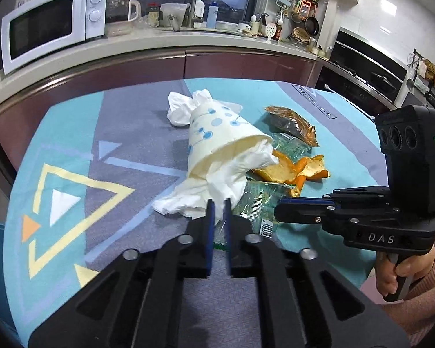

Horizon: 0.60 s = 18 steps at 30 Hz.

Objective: Collect trash
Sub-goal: 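Grasp the tissue with left tool while right tool grasps the green wrapper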

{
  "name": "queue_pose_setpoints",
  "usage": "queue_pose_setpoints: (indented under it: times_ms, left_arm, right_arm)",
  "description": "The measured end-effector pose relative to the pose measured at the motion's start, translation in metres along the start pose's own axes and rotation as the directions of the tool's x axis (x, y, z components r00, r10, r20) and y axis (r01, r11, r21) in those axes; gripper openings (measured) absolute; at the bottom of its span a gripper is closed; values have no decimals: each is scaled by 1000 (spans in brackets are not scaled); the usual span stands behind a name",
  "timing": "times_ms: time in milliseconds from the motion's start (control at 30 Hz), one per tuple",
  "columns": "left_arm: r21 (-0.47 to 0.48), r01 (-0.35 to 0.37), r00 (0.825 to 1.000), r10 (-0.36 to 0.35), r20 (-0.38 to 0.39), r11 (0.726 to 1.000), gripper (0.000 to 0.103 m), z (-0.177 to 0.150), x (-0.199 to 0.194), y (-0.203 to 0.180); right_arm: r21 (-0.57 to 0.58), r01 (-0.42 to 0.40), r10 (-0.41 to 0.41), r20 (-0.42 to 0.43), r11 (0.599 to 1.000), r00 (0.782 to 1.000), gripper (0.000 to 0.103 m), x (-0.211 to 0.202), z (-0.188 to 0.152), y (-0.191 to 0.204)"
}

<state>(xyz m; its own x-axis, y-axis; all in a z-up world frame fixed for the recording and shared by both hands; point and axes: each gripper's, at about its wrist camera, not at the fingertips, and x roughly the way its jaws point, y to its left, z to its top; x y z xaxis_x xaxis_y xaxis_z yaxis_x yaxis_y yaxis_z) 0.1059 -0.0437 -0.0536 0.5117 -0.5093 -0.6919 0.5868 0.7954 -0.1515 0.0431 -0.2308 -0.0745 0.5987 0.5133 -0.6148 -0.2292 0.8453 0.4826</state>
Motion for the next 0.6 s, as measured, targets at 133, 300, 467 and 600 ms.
queue_pose_setpoints:
  times_ms: [133, 300, 467, 600]
  left_arm:
    - [23, -15, 1000, 15, 2, 1000, 30, 5, 1, -2]
    - [45, -1, 1000, 2, -24, 999, 38, 14, 13, -5]
    - [18, 15, 998, -14, -58, 1000, 4, 13, 25, -3]
    - [-4, 25, 999, -25, -31, 1000, 1, 9, 16, -2]
  right_arm:
    - [-8, -8, 8, 7, 1000, 1000, 4, -2, 0, 1]
    - [-8, -11, 11, 14, 1000, 1000, 3, -4, 0, 2]
    - [-3, -14, 14, 17, 1000, 1000, 3, -5, -1, 1]
    - [-3, -20, 20, 21, 1000, 1000, 3, -6, 0, 1]
